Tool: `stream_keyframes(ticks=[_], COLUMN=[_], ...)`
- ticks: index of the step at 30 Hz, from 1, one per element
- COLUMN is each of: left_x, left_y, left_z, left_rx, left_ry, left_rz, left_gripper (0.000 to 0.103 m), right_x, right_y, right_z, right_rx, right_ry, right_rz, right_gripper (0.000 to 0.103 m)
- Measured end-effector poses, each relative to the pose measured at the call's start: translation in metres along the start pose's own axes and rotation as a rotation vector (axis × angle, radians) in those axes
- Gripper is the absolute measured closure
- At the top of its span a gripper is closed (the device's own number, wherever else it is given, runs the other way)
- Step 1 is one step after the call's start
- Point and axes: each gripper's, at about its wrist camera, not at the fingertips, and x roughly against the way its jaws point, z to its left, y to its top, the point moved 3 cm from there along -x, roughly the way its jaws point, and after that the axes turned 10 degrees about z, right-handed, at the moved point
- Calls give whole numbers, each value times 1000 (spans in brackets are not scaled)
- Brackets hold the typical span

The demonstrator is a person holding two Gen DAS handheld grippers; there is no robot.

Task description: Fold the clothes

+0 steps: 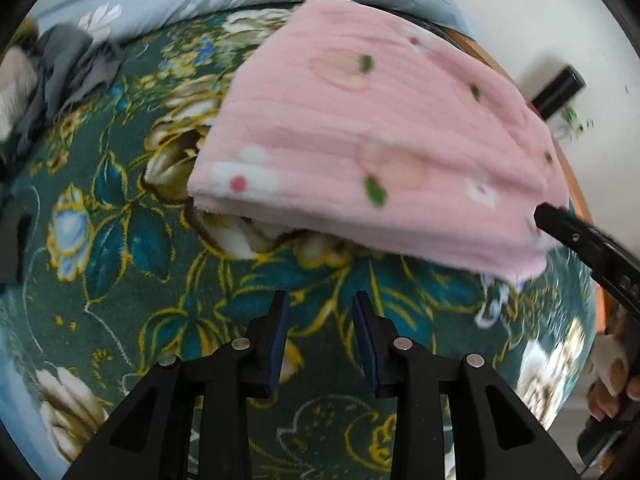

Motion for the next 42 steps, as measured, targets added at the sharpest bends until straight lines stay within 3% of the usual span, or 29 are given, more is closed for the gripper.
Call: stream_keyframes(ticks=[4, 9, 10, 12, 17, 23, 31, 34, 42], left_x=[6, 8, 9, 13, 27, 29, 24, 26, 25], left_y=[-14, -31, -39, -44, -58, -63, -63, -64, -61], left_z=[-19, -42, -46, -47, -60, -61, -55, -55, -53], left_rx=[-95, -259, -271, -282, -315, -317, -289, -279, -260], left_ry=[45, 102, 96, 82, 77, 59, 85, 132, 131], left_rz=[-33, -52, -54, -67, -79, -83, -79, -95, -87], left_gripper=[54, 50, 49, 46, 37, 36, 36, 28, 28], right_x=[-10, -21, -21, -20, -14, -8, -11, -10, -8], right_y=[-27, -48, -52, -57, -65, -72, -66, -66, -67], right_z=[5, -6, -8, -10, -4, 9, 14, 15, 21], right_rx=[-18, -106, -127, -160, -207, -216, -213, -207, -192], right_ry=[-46, -104, -112, -120, -140, -141, -162, -173, -196], right_rz=[83, 150, 157, 165, 157, 148, 151, 147, 149], right_gripper=[54, 53, 53, 43, 39, 27, 27, 27, 25])
